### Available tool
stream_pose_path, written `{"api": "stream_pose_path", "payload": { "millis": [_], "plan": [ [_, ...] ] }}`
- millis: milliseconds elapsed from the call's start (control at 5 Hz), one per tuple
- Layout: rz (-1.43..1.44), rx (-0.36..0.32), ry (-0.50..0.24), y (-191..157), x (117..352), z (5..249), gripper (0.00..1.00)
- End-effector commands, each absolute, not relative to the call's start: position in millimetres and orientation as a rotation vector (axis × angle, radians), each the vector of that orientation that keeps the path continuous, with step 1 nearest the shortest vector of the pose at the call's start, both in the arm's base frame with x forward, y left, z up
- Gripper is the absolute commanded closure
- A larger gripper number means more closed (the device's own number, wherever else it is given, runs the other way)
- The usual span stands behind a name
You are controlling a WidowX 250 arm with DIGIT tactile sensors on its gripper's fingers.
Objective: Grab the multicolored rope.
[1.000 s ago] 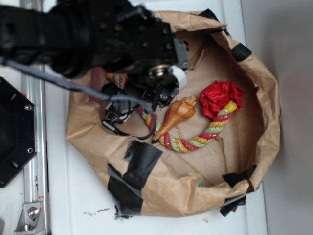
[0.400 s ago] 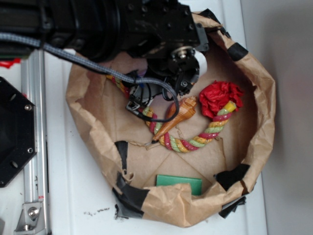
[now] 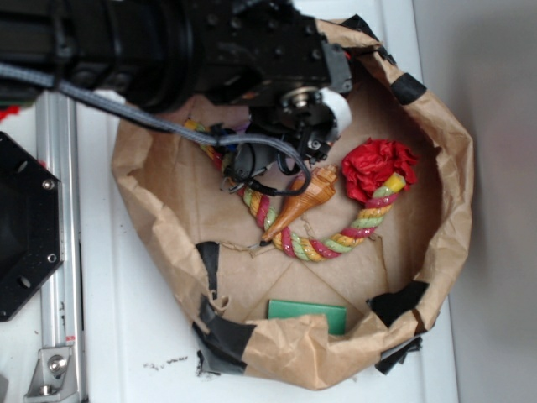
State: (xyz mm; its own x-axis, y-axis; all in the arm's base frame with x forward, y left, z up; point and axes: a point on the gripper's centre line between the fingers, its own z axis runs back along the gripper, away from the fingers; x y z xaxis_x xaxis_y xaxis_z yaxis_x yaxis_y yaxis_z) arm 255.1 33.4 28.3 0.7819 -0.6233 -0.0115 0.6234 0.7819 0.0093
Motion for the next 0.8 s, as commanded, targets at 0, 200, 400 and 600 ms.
{"api": "stream_pose_path", "payload": {
  "millis": [0,200,400,600],
  "plan": [
    [-0.613,0.091,-0.03,29,253,41,0.0],
    [-0.613,0.091,-0.03,29,253,41,0.0],
    [-0.613,0.091,-0.03,29,253,41,0.0],
    [-0.687,-0.015,-0.19,2,220,75,0.0]
  ]
}}
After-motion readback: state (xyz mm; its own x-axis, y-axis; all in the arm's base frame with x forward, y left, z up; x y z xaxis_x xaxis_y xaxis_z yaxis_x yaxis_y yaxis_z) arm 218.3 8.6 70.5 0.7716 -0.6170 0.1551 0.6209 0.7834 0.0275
